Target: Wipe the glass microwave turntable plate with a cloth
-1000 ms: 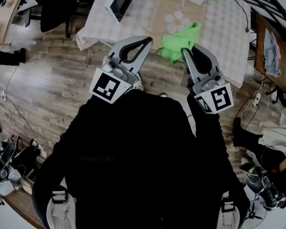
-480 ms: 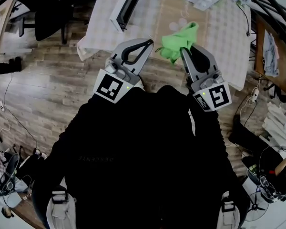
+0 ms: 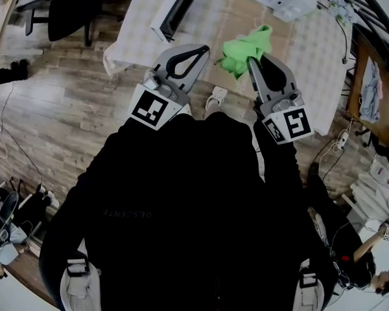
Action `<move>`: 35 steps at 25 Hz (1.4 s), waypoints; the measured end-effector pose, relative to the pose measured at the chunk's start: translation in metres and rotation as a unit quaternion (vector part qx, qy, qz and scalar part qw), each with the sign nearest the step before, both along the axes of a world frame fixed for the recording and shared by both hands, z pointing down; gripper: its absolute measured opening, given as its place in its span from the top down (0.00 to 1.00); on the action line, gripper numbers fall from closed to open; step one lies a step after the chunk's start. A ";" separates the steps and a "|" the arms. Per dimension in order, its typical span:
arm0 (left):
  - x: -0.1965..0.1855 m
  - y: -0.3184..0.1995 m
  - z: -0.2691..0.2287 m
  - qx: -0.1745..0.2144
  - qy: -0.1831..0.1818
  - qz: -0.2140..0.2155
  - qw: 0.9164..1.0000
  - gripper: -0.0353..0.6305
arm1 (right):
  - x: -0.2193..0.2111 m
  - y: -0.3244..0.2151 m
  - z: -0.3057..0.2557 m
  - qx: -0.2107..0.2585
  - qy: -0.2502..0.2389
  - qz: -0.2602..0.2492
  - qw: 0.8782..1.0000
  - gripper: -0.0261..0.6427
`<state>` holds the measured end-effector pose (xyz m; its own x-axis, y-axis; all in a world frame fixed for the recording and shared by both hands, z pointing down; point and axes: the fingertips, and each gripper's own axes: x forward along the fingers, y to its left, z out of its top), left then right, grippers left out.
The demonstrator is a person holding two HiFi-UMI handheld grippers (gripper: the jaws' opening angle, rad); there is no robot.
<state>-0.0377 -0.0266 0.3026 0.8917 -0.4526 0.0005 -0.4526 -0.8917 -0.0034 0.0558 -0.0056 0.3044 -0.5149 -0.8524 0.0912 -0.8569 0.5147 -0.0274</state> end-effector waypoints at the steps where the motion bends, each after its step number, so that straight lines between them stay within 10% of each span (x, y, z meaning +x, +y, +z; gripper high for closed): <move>1: 0.002 -0.006 -0.001 -0.002 0.005 -0.004 1.000 0.92 | 0.003 -0.007 0.004 -0.002 0.001 -0.004 1.000 0.88; 22: 0.014 -0.103 0.079 -0.054 -0.037 -0.153 0.986 0.92 | 0.019 -0.165 0.142 -0.125 0.050 -0.115 0.984 0.87; 35: 0.017 -0.141 0.138 -0.068 -0.039 -0.196 0.977 0.92 | 0.002 -0.222 0.269 -0.239 0.160 -0.153 0.945 0.87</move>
